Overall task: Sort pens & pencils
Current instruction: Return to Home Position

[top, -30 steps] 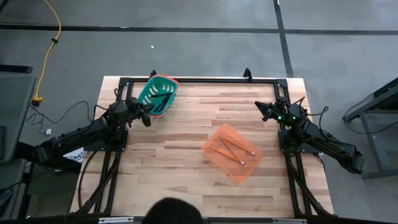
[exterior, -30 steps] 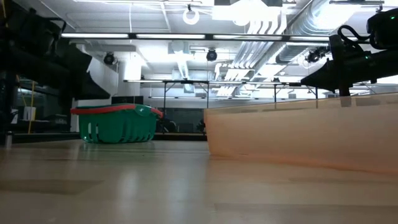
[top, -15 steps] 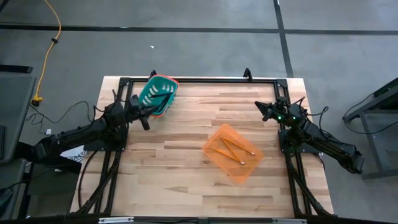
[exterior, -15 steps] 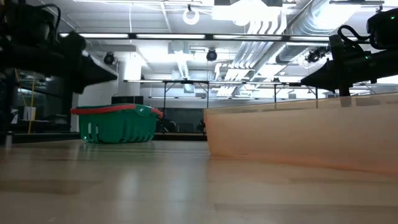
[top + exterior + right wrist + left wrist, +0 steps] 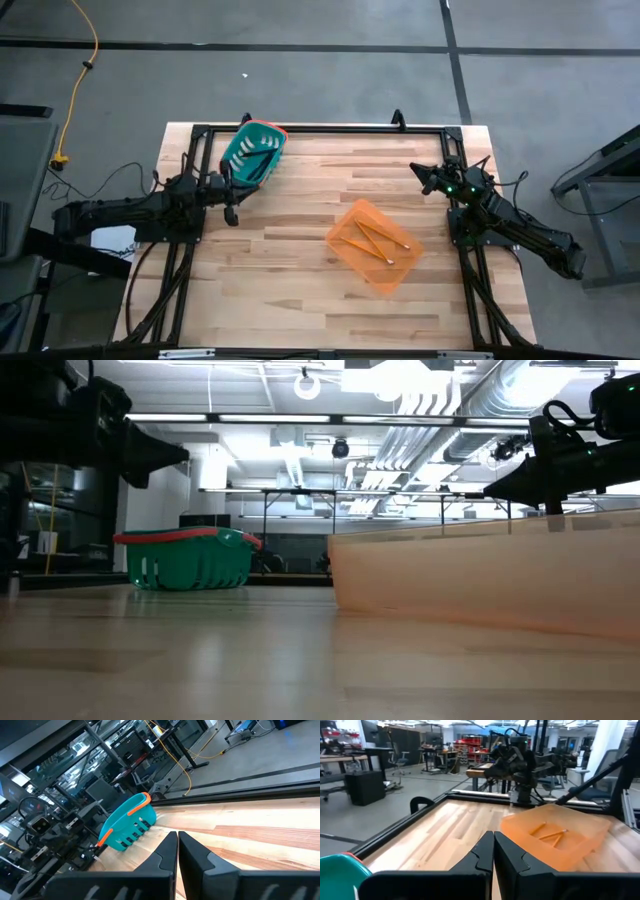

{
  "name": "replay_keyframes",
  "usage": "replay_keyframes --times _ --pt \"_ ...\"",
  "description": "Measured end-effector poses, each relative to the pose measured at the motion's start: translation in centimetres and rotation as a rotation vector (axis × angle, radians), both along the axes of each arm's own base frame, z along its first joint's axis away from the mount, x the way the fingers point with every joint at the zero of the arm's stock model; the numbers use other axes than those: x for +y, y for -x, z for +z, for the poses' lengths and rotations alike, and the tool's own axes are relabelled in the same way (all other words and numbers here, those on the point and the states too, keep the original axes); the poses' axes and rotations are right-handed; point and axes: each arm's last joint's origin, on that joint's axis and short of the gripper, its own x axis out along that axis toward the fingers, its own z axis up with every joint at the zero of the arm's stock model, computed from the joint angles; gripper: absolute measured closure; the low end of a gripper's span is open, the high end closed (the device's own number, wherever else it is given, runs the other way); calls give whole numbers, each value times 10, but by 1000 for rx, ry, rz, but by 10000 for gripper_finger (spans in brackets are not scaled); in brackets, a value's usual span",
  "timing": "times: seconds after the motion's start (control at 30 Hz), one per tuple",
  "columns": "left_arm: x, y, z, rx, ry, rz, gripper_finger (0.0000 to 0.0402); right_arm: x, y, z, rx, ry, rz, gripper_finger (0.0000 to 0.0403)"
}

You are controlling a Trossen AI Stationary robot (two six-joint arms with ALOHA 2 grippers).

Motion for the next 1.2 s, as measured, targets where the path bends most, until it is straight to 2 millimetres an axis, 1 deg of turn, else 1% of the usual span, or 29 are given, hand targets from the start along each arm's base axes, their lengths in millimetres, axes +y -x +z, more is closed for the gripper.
replay_keyframes --times 0.37,1.2 --pt "-1 0 0 -17 61 -8 401 0 0 0 0 0 0 396" --pt "-1 0 0 -16 59 -8 401 0 0 0 0 0 0 396"
